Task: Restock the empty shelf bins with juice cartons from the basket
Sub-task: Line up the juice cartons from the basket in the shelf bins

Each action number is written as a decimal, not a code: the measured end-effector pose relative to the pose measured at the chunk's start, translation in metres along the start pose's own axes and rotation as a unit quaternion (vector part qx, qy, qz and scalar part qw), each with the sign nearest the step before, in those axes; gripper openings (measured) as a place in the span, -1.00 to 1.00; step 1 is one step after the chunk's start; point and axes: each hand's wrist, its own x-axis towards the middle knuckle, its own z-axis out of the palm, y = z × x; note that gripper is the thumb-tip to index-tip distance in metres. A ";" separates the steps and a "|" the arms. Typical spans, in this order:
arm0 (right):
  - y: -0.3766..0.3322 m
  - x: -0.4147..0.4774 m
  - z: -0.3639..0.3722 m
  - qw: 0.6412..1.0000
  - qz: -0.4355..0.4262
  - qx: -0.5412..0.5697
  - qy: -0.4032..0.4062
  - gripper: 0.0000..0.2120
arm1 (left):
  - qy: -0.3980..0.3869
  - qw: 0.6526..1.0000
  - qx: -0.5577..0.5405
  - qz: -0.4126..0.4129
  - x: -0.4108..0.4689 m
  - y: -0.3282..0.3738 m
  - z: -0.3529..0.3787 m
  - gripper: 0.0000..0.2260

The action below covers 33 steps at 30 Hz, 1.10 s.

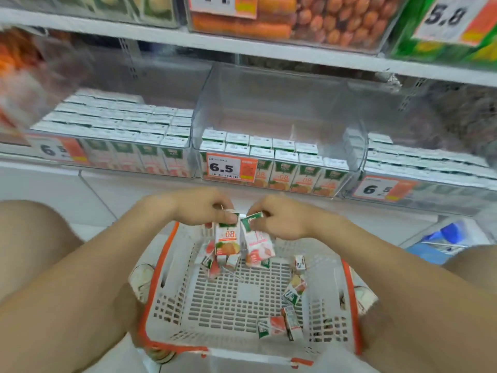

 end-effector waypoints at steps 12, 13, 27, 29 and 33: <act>-0.007 -0.062 -0.126 0.916 0.040 0.008 0.400 -0.77 | 0.394 0.896 -0.137 0.152 -0.016 0.078 -0.036 -0.86; 0.003 -0.065 -0.134 0.896 0.049 0.026 0.440 -0.78 | 0.418 0.885 -0.143 0.150 -0.010 0.087 -0.038 -0.84; 0.075 -0.085 -0.158 0.798 0.073 0.030 0.598 -0.67 | 0.328 0.939 0.081 0.067 0.145 0.185 -0.051 -0.79; 0.077 -0.086 -0.158 0.804 0.078 0.029 0.589 -0.64 | 0.251 0.957 0.142 0.023 0.156 0.182 -0.048 -0.73; 0.076 -0.088 -0.156 0.815 0.081 0.015 0.574 -0.57 | 0.127 0.981 0.142 0.031 0.159 0.175 -0.051 -0.63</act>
